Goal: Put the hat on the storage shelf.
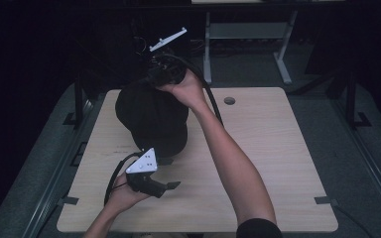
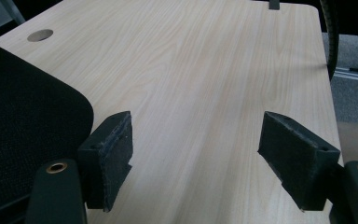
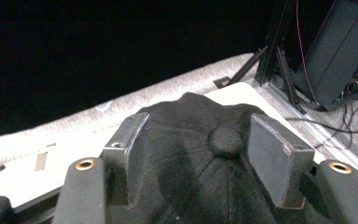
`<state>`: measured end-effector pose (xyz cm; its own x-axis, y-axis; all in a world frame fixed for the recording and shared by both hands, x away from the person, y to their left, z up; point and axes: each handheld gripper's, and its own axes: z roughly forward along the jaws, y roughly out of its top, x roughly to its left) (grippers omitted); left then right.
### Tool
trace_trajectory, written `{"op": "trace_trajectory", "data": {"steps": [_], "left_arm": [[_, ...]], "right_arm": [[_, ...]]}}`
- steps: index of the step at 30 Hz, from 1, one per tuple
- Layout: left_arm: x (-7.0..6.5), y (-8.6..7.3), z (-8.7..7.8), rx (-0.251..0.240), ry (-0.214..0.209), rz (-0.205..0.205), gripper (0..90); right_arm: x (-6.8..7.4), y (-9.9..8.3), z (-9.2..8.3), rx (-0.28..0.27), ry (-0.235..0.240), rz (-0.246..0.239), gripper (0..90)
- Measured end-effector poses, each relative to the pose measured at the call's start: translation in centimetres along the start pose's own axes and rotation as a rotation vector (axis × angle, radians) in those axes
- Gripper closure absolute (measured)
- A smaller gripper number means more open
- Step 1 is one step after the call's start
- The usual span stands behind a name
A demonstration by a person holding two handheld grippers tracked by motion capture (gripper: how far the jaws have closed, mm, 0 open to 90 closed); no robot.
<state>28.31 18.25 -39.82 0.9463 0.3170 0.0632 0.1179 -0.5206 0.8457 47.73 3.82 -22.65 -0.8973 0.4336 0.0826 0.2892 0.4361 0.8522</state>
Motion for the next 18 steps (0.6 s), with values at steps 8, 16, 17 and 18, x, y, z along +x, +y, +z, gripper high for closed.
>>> {"op": "trace_trajectory", "data": {"steps": [8,16,17,18], "left_arm": [[-0.1,-0.3,0.3,-0.003,-0.009,-0.022,24.9],[-0.1,-0.5,0.3,-0.009,-0.022,-0.044,24.2],[-0.1,-0.5,0.3,-0.012,-0.023,-0.047,24.2],[-0.1,-0.5,0.2,-0.016,-0.024,-0.053,24.2]], "right_arm": [[-0.4,-2.0,-2.9,-0.036,0.006,0.033,29.8],[-1.0,-3.7,-5.5,-0.048,-0.009,0.063,26.7],[-1.1,-3.9,-5.8,-0.047,-0.011,0.065,26.4],[-1.1,-4.0,-6.0,-0.046,-0.014,0.068,26.1]]}}
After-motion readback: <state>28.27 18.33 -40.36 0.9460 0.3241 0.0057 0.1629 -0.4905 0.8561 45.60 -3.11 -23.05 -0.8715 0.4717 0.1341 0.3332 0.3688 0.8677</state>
